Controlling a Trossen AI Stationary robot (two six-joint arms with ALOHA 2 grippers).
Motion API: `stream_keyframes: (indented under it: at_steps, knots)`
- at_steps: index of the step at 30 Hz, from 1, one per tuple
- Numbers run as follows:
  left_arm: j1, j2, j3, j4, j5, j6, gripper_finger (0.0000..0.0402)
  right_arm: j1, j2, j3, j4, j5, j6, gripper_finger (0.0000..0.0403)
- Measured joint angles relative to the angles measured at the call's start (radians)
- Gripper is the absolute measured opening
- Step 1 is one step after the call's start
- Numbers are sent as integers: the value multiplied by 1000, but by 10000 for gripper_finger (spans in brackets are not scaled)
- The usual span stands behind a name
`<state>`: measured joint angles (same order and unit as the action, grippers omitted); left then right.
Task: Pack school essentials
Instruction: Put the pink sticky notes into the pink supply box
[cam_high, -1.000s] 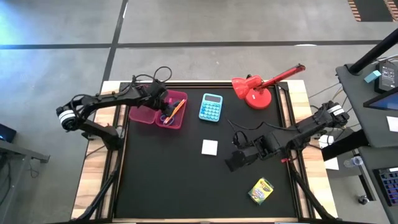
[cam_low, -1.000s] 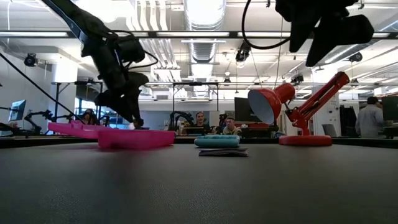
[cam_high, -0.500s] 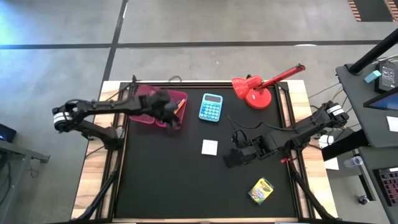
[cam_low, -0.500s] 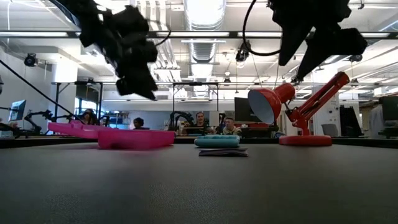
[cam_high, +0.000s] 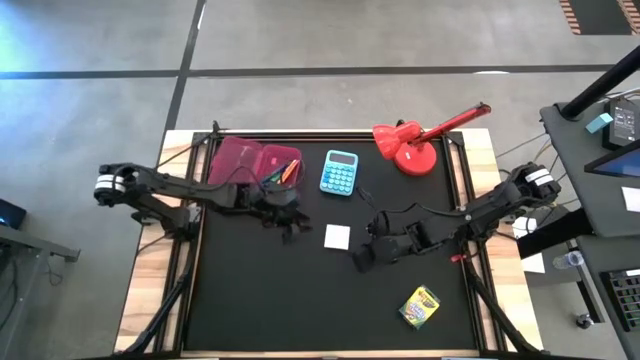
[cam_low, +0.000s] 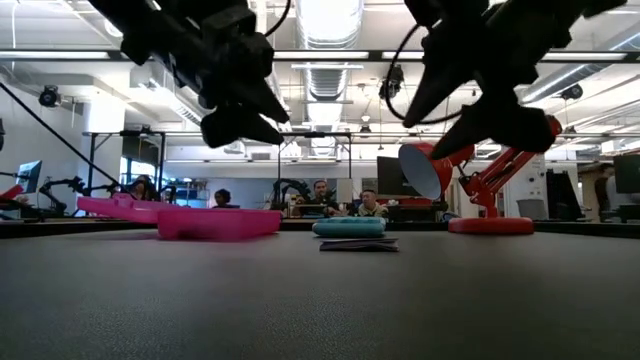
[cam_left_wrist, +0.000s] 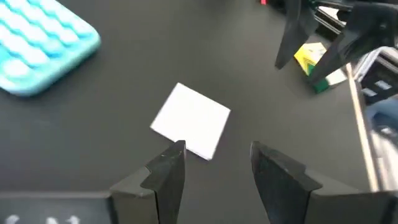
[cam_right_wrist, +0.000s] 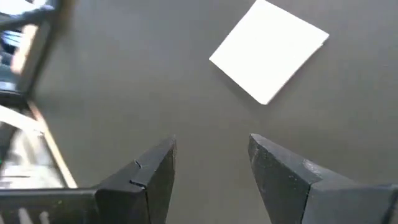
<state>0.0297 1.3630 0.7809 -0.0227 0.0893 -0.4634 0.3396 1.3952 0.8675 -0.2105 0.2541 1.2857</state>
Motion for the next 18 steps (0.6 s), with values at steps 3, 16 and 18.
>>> stream_keyframes:
  at_steps: [3,16,18]
  knots:
    - [-20,42,3,50,1,-96,163,-2,0,-53,136,25,35,189]
    - [-67,223,43,198,3,-217,164,-34,1,-78,163,167,110,189]
    - [-66,221,47,199,2,-150,164,-34,1,-78,164,166,86,189]
